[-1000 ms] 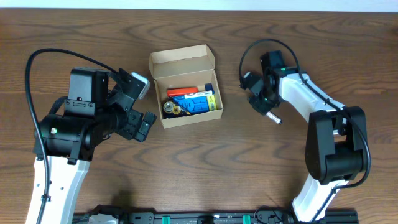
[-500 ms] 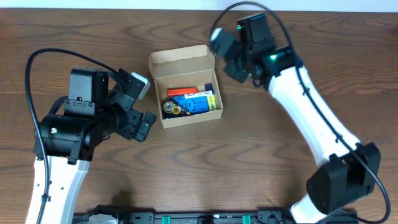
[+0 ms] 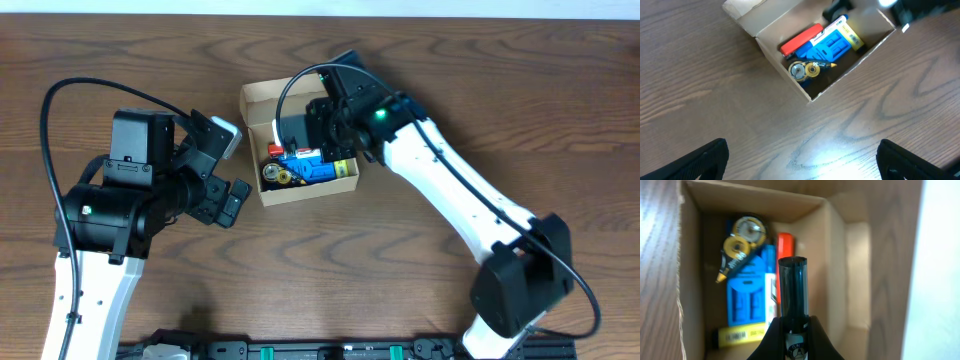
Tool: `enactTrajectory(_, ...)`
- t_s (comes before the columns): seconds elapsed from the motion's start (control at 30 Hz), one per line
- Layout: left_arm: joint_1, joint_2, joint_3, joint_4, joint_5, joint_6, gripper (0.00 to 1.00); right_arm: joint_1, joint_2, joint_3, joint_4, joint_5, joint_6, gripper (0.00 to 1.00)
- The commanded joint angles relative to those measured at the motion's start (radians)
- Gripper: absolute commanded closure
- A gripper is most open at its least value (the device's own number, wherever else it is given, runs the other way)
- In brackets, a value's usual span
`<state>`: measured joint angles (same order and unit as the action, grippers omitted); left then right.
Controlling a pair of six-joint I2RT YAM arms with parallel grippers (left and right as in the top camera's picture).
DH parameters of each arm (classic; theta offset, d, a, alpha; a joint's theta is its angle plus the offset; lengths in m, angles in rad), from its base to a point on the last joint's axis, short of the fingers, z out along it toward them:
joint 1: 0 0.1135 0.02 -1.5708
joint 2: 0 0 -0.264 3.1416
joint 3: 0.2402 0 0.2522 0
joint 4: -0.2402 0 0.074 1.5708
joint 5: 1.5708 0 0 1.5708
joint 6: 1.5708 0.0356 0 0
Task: Pack container
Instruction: 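Carry the black marker left and lower it into the box, then release the marker and pull the right gripper back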
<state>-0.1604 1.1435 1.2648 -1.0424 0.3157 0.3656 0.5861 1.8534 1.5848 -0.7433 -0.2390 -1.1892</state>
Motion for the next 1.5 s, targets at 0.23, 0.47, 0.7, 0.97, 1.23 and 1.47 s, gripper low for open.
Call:
enactTrajectory(0.23,0.005,0.000,0.011,-0.002,0.014,-0.007,0.05,0.044,0.117,-0.012,0.007,-0.135,-0.092,0.99)
enactTrajectory(0.47,0.005,0.000,0.011,-0.002,0.014,-0.007,0.05,0.069,0.163,-0.012,0.021,-0.135,-0.091,0.99)
enactTrajectory(0.7,0.005,0.000,0.011,-0.002,0.014,-0.007,0.05,0.070,0.171,-0.012,0.082,-0.135,-0.049,0.87)
enactTrajectory(0.97,0.005,0.000,0.011,-0.002,0.014,-0.007,0.05,0.070,0.167,-0.011,0.090,-0.131,0.034,0.55)
enactTrajectory(1.23,0.005,0.000,0.011,-0.002,0.014,-0.007,0.05,0.061,0.056,0.002,0.089,-0.107,0.225,0.67)
enactTrajectory(1.47,0.005,0.000,0.011,-0.002,0.014,-0.007,0.05,0.024,-0.156,0.002,0.026,-0.075,0.343,0.98)
